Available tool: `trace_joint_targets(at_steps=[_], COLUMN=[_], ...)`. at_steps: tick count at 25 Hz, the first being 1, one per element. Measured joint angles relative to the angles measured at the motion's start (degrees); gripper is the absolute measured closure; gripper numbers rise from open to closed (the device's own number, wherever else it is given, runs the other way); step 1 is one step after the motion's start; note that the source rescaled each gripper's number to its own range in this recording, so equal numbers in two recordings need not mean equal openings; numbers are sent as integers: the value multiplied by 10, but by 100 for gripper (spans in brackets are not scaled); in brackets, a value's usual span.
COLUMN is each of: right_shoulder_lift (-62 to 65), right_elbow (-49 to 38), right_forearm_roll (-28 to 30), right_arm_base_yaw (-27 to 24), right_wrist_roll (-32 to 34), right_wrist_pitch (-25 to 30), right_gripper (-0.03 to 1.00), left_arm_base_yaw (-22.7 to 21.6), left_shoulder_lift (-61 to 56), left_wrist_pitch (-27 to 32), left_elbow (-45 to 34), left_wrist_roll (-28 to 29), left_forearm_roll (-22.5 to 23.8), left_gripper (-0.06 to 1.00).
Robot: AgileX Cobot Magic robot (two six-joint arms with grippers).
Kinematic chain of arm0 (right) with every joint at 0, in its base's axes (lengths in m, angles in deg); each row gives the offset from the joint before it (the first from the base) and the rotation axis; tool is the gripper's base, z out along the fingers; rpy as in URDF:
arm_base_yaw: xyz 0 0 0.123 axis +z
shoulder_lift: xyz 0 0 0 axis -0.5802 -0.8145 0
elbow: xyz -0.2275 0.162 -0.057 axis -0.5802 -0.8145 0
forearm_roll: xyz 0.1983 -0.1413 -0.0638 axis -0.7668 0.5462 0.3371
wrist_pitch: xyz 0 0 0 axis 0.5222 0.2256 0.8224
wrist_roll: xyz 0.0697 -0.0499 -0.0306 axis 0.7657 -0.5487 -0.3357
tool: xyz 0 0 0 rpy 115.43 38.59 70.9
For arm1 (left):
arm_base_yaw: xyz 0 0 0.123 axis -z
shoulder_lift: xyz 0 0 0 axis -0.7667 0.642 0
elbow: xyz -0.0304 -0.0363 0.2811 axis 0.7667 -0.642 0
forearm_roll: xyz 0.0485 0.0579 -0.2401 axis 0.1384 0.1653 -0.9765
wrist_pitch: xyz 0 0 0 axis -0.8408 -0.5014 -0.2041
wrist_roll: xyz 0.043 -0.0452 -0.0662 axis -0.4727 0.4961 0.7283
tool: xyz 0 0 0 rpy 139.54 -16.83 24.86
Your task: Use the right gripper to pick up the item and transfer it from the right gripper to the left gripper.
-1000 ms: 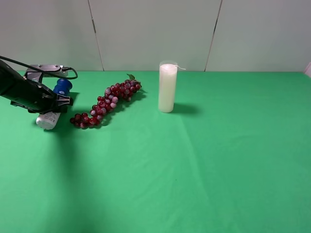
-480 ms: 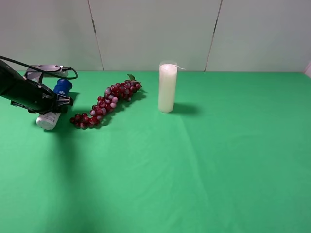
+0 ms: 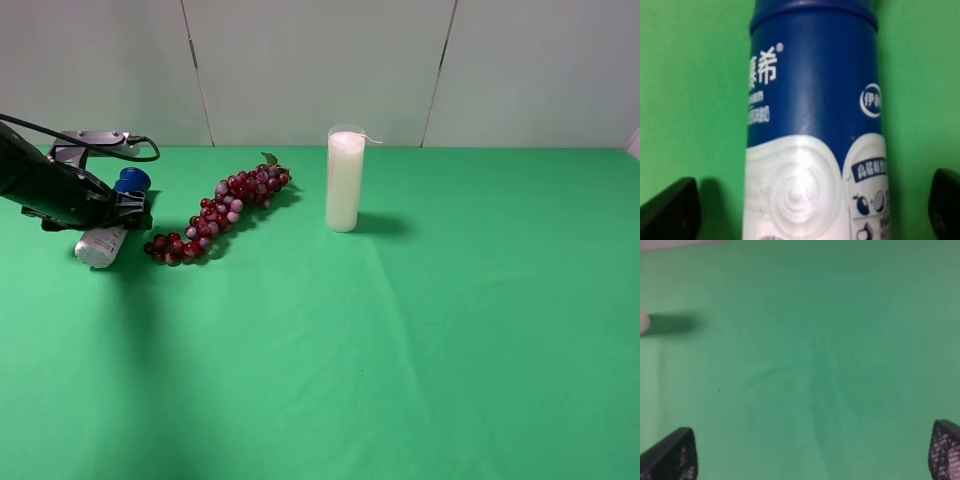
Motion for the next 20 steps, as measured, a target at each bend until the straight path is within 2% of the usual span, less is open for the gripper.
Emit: trace_joint_targets(at_steps=[3, 10, 14, 20], right_shoulder_lift=[0, 0, 0, 0], right_elbow=[0, 0, 0, 0], right_forearm_roll=[0, 0, 0, 0], right_arm_base_yaw=[0, 0, 0, 0], right_wrist_roll=[0, 0, 0, 0], right_wrist_pitch=[0, 0, 0, 0], right_gripper=[-3, -3, -3, -3], left_arm_base_yaw=[0, 0, 0, 0], left_shoulder_lift=[-9, -115, -206, -371], left_wrist_pitch=[0, 29, 89, 159], left_elbow=[0, -1, -1, -29], left_wrist_roll=[0, -7, 9, 116], left_forearm_roll=[0, 3, 57, 175], left_gripper=[-4, -5, -5, -6])
